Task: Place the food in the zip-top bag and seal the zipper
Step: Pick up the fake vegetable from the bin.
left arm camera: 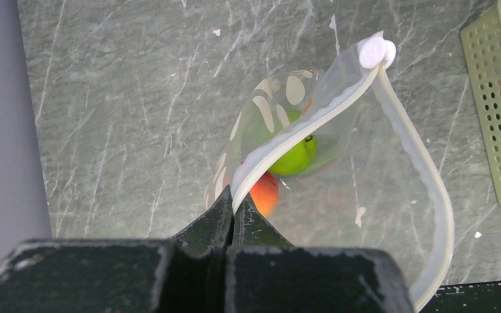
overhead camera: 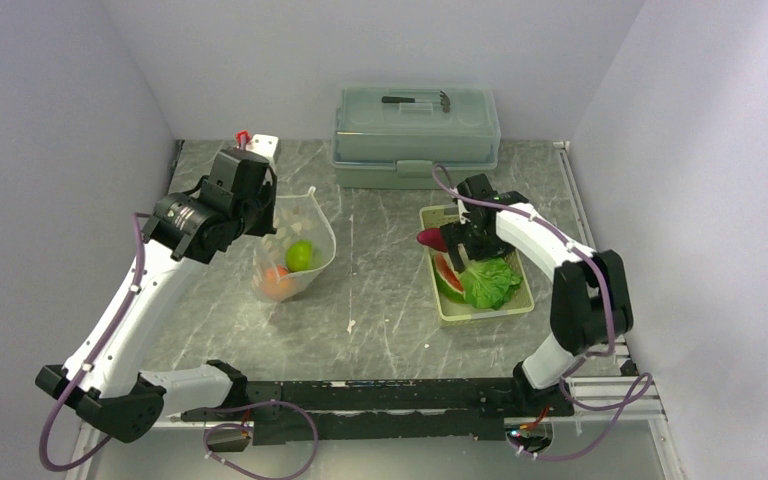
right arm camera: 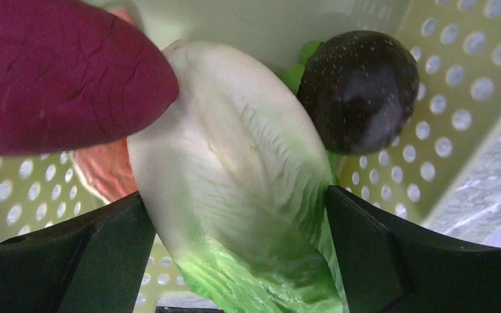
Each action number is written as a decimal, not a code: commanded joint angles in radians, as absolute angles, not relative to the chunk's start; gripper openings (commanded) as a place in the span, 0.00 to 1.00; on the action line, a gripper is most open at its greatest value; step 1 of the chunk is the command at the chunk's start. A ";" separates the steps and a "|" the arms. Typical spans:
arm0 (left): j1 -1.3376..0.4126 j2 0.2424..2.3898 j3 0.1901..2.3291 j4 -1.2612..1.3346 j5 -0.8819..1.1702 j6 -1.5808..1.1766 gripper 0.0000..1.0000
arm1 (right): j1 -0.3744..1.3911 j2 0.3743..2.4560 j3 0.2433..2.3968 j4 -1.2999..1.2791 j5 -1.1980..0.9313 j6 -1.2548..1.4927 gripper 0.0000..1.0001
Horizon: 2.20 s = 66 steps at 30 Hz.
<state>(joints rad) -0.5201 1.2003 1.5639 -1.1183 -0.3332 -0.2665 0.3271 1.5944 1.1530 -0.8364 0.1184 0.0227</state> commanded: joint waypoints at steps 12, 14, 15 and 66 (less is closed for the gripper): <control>-0.518 1.126 1.551 -1.077 -0.295 -0.250 0.00 | 0.286 1.788 1.195 -0.802 0.074 -0.008 0.99; -0.518 1.125 1.551 -1.076 -0.292 -0.250 0.00 | 0.287 1.785 1.182 -0.805 0.061 -0.002 0.97; -0.518 1.123 1.550 -1.074 -0.290 -0.250 0.00 | 0.287 1.784 1.172 -0.804 0.054 -0.002 0.94; -0.522 1.273 1.647 -1.185 -0.438 -0.306 0.00 | 0.284 1.223 1.293 -0.753 -0.066 0.233 0.00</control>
